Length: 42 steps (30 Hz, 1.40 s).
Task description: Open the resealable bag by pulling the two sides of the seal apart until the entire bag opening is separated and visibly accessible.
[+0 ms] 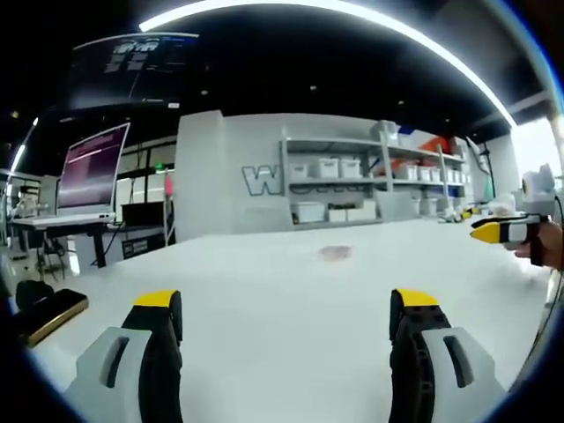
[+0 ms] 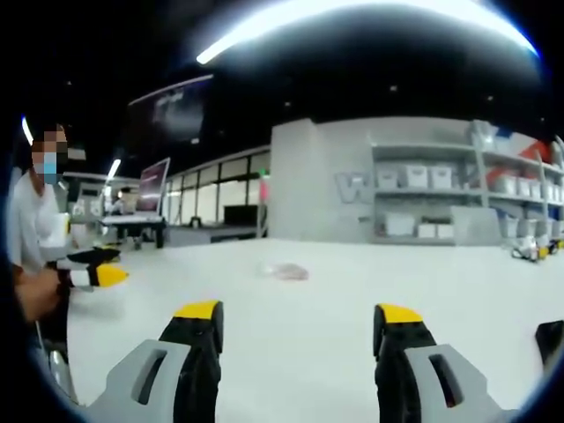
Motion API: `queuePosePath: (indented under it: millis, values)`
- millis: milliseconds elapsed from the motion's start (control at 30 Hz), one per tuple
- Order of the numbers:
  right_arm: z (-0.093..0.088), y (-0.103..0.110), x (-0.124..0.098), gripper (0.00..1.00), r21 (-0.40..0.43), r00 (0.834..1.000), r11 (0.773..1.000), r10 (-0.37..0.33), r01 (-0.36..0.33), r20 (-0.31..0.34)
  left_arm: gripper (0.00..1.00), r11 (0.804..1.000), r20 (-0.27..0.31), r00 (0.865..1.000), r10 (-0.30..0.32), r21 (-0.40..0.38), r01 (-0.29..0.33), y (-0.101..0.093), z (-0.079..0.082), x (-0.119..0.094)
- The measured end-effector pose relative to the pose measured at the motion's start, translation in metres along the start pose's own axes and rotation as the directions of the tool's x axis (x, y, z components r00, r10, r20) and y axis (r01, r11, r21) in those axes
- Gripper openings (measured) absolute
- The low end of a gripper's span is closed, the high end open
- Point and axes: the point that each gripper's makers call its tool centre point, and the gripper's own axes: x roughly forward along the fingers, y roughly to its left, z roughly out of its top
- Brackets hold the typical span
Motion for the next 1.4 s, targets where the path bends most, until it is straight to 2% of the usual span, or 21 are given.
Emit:
queuePosePath:
  millis: [1400]
  values:
    - [-0.003,-0.002,0.025,0.69,0.001,1.0,1.0,0.005,-0.005,-0.018,0.97,1.0,-0.004,1.0,0.002,0.0,-0.002,-0.001,-0.002,-0.001]
